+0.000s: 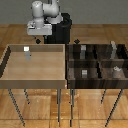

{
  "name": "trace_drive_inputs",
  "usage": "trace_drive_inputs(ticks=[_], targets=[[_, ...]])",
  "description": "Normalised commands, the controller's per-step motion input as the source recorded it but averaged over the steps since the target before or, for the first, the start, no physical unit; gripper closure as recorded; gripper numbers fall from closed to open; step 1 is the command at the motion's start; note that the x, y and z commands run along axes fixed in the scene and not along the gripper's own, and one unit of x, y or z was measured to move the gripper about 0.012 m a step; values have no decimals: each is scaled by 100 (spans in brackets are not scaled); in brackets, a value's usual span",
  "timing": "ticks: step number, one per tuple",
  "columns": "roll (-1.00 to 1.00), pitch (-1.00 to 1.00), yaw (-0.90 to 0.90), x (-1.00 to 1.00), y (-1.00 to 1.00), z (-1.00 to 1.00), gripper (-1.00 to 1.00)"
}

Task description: Place the milk carton into the appropriate compartment.

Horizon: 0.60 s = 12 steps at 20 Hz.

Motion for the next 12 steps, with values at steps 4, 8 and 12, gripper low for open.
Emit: trace_drive_inputs(ticks=[4, 8, 12], targets=[[0, 0, 0, 0, -100, 0, -100], [0, 0, 0, 0, -100, 0, -100], [0, 0, 23, 0, -25, 0, -100]])
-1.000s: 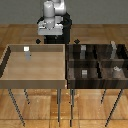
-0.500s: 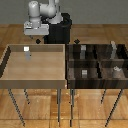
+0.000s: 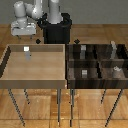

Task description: Place the milk carton into the appropriate compartment.

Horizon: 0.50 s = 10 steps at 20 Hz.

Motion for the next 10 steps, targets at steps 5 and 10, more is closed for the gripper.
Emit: trace_drive_inputs(ticks=[5, 10], targets=[[0, 0, 70, 0, 0, 0, -100], [0, 0, 0, 0, 0, 0, -100]])
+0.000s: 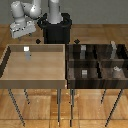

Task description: Place the milk carton into the appropriate compartment.

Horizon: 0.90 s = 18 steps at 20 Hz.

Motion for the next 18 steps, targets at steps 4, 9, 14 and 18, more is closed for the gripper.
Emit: trace_drive_inputs(ticks=[4, 9, 14, 18], targets=[[0, 0, 0, 50, 0, 0, -100], [0, 0, 0, 40, 0, 0, -100], [0, 0, 0, 20, 20, 0, -100], [0, 0, 0, -25, 0, 0, -100]])
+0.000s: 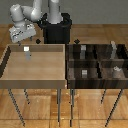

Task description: Place the milk carton into the appropriate compartment.

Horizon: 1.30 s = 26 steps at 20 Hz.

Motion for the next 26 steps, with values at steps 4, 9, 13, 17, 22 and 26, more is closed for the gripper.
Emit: trace_drive_inputs(ticks=[4, 9, 13, 17, 22, 26], targets=[[0, 0, 0, 0, -25, -25, -100], [0, 0, 0, 0, 0, -60, -100], [0, 0, 0, 0, 0, -100, -100], [0, 0, 0, 0, 0, -25, 100], [0, 0, 0, 0, 0, 0, 100], [0, 0, 0, 0, 0, 25, 100]])
